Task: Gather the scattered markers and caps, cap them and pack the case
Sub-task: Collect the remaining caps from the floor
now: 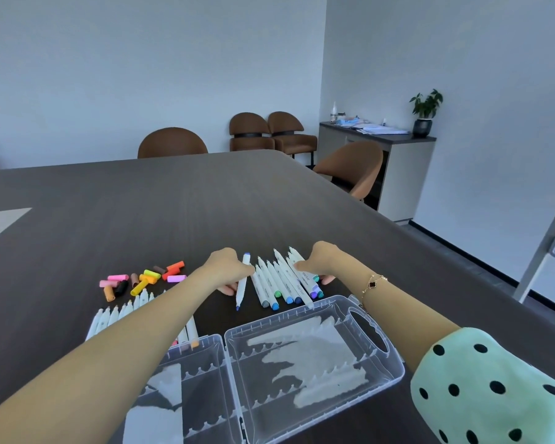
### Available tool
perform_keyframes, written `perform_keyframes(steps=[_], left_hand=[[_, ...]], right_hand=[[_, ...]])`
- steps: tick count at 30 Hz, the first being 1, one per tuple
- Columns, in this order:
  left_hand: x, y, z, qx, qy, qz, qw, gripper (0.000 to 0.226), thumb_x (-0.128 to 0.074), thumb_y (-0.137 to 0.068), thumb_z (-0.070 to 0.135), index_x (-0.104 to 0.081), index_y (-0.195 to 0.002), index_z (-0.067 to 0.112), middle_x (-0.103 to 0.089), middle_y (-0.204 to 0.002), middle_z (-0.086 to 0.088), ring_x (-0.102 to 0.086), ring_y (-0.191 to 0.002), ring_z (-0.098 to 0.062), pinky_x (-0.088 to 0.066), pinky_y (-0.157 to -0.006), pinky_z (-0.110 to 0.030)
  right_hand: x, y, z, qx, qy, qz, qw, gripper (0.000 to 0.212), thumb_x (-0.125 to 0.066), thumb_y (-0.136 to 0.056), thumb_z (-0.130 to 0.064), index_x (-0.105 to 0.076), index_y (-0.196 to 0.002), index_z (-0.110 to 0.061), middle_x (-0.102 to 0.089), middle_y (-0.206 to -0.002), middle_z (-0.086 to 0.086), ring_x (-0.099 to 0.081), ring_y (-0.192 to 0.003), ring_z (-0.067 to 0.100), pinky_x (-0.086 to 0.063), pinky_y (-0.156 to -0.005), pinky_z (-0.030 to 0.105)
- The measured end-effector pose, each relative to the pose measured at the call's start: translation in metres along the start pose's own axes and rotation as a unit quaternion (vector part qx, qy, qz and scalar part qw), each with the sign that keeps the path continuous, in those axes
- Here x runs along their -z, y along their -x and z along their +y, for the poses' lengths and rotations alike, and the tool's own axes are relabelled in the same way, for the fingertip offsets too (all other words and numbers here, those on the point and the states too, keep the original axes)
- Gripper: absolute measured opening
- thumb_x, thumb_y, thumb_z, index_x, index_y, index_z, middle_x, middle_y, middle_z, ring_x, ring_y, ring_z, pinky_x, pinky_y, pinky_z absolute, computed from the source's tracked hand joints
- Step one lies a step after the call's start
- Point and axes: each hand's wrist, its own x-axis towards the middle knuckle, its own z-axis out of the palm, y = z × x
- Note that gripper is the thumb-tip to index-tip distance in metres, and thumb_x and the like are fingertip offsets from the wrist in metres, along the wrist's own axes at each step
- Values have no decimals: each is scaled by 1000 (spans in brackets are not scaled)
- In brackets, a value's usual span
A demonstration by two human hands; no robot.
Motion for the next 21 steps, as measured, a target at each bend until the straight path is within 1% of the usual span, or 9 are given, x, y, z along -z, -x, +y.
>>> perform_keyframes(steps=[2, 4, 5, 8, 11, 14, 16, 18, 21], left_hand=[[6, 0, 2, -33, -50, 13, 998, 27, -54, -90, 24, -51, -68, 9, -53, -63, -5, -53, -52, -13, -44, -49, -19], [11, 1, 1, -77, -93, 32, 992, 33, -56, -87, 27, -45, -63, 7, -42, -59, -4, -40, -50, -16, -33, -50, -23], [14, 1, 1, -103, -113, 44, 987, 29, -58, -85, 27, -47, -67, 7, -45, -62, -4, -41, -54, -18, -33, -52, -26], [18, 5, -2, -193, -172, 55, 964, 11, -65, -81, 23, -61, -88, 16, -63, -85, 0, -57, -73, -18, -48, -66, -32], [15, 7, -3, -263, -210, 32, 941, 13, -65, -84, 12, -67, -95, 19, -61, -94, 3, -55, -82, -11, -47, -70, -24], [10, 5, -5, -283, -263, 4, 922, 19, -64, -85, 2, -72, -96, 16, -55, -102, 4, -53, -97, -10, -42, -77, -17], [8, 3, -7, -274, -278, -11, 921, 21, -63, -85, 0, -72, -96, 16, -55, -108, 3, -53, -105, -13, -40, -78, -16], [8, 2, -8, -271, -278, -15, 921, 24, -61, -85, -4, -72, -93, 17, -54, -113, 1, -52, -104, -13, -39, -76, -15], [9, 4, -8, -275, -280, -28, 919, 29, -58, -85, -8, -71, -92, 17, -52, -113, 0, -49, -94, -10, -36, -64, -10]], right_hand=[[0, 0, 1, -2, -1, -1, 1000, 39, -54, -95, -32, -54, -119, -2, -58, -120, 14, -58, -81, 21, -50, -66, 21], [0, -1, 1, -4, -6, -2, 1000, 39, -54, -95, -33, -54, -118, -2, -59, -119, 14, -58, -82, 21, -50, -64, 20], [1, -1, 1, -5, -7, -1, 1000, 38, -54, -95, -33, -54, -118, -2, -59, -119, 14, -58, -82, 21, -50, -64, 20], [0, -2, 2, -7, -11, 1, 1000, 39, -55, -94, -33, -54, -119, -2, -59, -119, 14, -59, -82, 21, -51, -67, 22], [0, -3, 2, -7, -11, 2, 1000, 40, -57, -93, -32, -53, -120, -3, -58, -119, 13, -59, -82, 21, -50, -65, 22], [-1, -4, 0, -2, -11, 3, 1000, 40, -59, -92, -30, -53, -120, -3, -58, -120, 14, -59, -83, 22, -52, -70, 23], [-2, -5, -1, 1, -7, 6, 1000, 40, -59, -92, -30, -53, -121, -2, -58, -121, 14, -59, -82, 22, -52, -73, 24], [-3, -5, 0, 9, 3, 15, 1000, 41, -60, -92, -32, -54, -120, -2, -58, -116, 14, -59, -82, 22, -52, -72, 23], [-3, -5, 5, 26, 34, 34, 998, 45, -59, -91, -38, -56, -116, 0, -54, -96, 11, -57, -83, 22, -43, -60, 17]])
